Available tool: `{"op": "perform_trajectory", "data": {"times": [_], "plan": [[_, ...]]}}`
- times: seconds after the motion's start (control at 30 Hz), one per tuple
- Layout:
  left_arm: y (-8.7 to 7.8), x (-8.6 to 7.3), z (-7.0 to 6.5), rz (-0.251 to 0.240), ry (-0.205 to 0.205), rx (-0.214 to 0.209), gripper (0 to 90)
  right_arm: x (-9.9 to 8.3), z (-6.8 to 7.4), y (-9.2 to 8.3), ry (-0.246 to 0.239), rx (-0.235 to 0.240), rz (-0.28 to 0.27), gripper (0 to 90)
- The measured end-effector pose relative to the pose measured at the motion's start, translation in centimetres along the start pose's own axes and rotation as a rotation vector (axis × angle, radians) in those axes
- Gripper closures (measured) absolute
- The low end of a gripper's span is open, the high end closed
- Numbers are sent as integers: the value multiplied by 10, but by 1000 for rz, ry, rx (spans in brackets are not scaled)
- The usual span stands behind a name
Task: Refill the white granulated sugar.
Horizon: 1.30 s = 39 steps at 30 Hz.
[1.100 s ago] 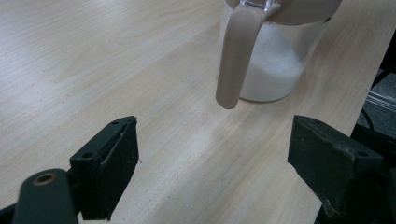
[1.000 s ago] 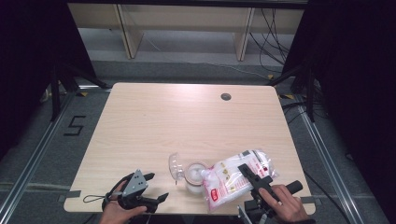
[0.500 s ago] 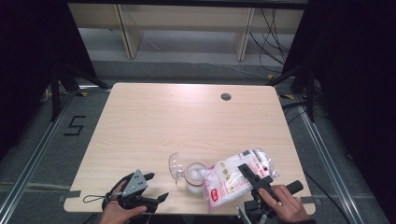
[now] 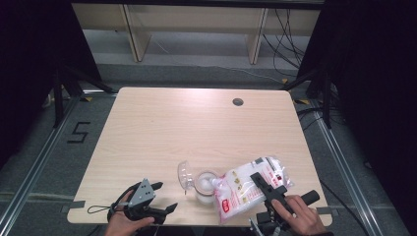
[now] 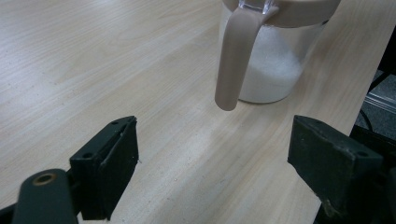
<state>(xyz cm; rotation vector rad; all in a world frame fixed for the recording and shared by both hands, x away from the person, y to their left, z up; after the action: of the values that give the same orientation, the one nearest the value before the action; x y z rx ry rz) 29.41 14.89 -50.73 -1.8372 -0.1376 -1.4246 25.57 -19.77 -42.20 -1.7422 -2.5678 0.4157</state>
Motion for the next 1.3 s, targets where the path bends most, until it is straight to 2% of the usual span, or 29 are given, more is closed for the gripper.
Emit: {"op": "perform_trajectory", "data": {"times": [0.07, 0.13, 0.2, 0.23, 0.3, 0.33, 0.37, 0.4, 0.43, 0.47, 0.5, 0.63, 0.67, 0.9, 0.93, 0.97, 1.0, 1.03, 1.1, 1.2, 1.23, 1.3], "plan": [[0, 0, 0, 3, 1, 0, 158, 0, -2, 1, -27, -3, -11, 703], [0, 0, 0, 4, 4, 1, 158, 1, -2, 2, -25, -10, -29, 703], [0, -1, 1, 23, 11, 5, 158, 1, -2, 1, -34, -2, -13, 703], [1, -1, -1, 1, -11, -4, 158, 2, -4, 1, -55, -12, -27, 703], [0, 0, 1, 13, 6, 1, 158, 2, -4, 1, -56, -12, -27, 703], [0, 0, 1, 8, 9, -5, 158, 2, -2, 1, -31, -2, -16, 703], [0, 0, 1, 7, 13, -5, 158, 2, -4, 1, -57, -13, -24, 703], [0, 0, 2, 7, 20, -7, 158, 2, -4, 1, -58, -13, -22, 703], [0, 0, 2, 7, 18, -4, 158, 2, 0, 1, -8, 3, -8, 703], [0, 0, 2, 8, 18, -7, 158, 2, 0, 1, -13, -14, -13, 703], [0, 0, 2, 9, 21, -9, 158, 3, -3, 1, -50, -3, -10, 703], [0, 0, 2, 8, 20, -7, 158, 3, -3, 1, -47, -3, -16, 704], [0, 0, 0, 6, -12, -4, 158, 3, -3, 1, -48, -3, -16, 704], [0, 0, 0, -2, -6, -1, 158, 3, -3, 0, -45, -3, -7, 704], [0, 0, 2, 0, 25, -5, 158, 3, -3, 1, -42, -2, -11, 705], [0, 1, 3, 1, 30, -5, 158, 3, -3, 1, -43, -8, -15, 705], [0, 0, 1, -3, 3, -3, 158, 3, -2, 1, -42, -11, -19, 704], [0, 0, 0, -4, -6, -2, 158, 3, -2, 2, -37, -15, -22, 705], [0, 0, 0, -3, -6, -1, 158, 2, 0, 1, -25, -1, -8, 706], [0, 0, 0, -1, -15, -6, 158, 2, 0, 1, -21, -8, -10, 706], [0, 0, 0, -4, -1, -3, 158, 3, -2, 2, -43, -10, -20, 707], [0, 0, 1, -5, 1, -4, 158, 3, -3, 1, -49, -4, -19, 707]]}}
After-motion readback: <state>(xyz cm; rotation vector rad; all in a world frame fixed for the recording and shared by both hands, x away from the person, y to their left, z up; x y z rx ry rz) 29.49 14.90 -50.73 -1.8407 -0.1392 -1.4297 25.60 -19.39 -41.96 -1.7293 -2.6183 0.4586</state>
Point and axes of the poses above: each handheld gripper's, and its own axes: y roughly forward along the jaws, x roughly out of its top, z roughly to its left, the point moved 2 cm from there along y, roughly forward along the jaws, and after that the axes turned 1 degree about -x, right-handed, at the moved point
